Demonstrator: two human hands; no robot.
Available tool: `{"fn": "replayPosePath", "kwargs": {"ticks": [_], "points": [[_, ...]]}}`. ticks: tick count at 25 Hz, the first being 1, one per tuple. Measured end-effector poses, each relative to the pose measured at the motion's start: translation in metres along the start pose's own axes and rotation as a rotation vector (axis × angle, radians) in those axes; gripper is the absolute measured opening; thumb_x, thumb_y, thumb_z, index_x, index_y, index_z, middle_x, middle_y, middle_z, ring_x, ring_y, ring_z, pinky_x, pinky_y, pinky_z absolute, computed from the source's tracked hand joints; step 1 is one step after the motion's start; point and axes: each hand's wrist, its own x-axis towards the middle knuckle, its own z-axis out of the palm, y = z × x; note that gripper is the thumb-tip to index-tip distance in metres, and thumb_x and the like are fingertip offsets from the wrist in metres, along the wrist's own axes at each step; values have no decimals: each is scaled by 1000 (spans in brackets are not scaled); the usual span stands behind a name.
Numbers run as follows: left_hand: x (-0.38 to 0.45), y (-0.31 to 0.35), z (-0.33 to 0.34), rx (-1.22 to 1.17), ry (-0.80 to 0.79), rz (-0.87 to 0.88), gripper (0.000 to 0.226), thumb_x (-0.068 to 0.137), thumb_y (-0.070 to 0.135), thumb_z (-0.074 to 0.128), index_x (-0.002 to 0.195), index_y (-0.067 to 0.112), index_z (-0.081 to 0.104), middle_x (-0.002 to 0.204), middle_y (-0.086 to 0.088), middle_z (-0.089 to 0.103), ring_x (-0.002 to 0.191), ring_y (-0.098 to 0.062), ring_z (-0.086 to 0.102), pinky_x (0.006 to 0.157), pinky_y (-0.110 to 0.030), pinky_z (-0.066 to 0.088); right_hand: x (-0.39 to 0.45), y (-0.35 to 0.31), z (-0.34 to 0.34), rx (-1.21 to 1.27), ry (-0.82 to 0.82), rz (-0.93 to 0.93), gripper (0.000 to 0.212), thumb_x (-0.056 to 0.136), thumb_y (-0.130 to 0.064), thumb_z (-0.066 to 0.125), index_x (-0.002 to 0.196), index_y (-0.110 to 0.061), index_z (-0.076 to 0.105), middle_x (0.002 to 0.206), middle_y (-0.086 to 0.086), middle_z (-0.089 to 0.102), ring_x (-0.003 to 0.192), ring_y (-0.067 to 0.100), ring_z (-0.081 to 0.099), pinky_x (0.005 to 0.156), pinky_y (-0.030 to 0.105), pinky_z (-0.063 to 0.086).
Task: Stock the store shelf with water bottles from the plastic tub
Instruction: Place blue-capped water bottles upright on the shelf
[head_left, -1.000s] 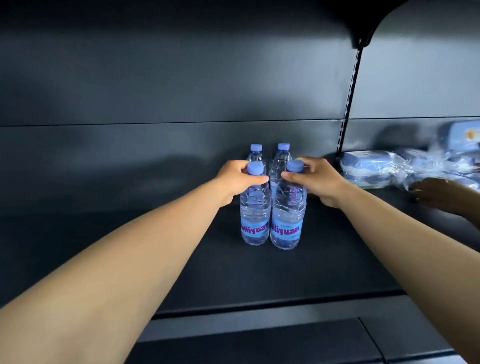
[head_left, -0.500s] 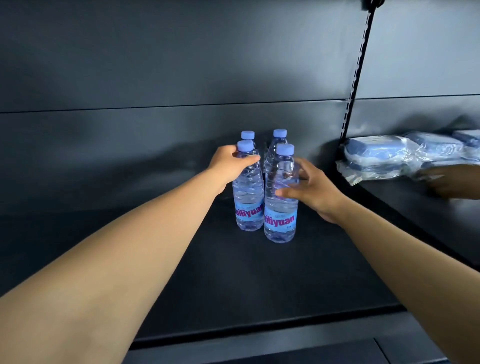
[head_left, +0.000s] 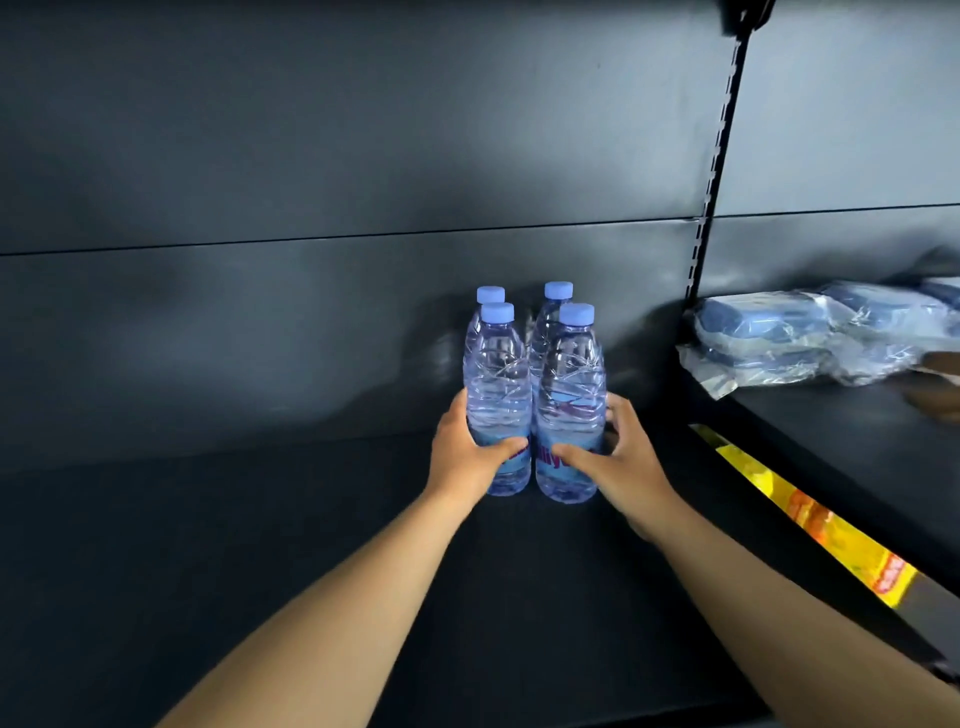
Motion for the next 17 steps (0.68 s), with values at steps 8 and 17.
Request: {"fn": "replayPosePath", "kwargs": {"ticks": [8,17], "points": [[12,-7,2,16,-9,38,59,71,16,80,124,25,53,104,14,65,95,-1,63,83,-15,50,31,21,-8,89,-51,-4,54,78,3,71,127,-10,52,115,-2,67,102,6,65,83,21,54],[10,1,4,74,-15,-21,60,76,16,75,129,24,49,119,6,63,103,-8,61,85,-20,48,32,17,-6,122,-58,90,58,79,10,65,131,-11,51,118,7,66,106,16,64,85,26,54]]}}
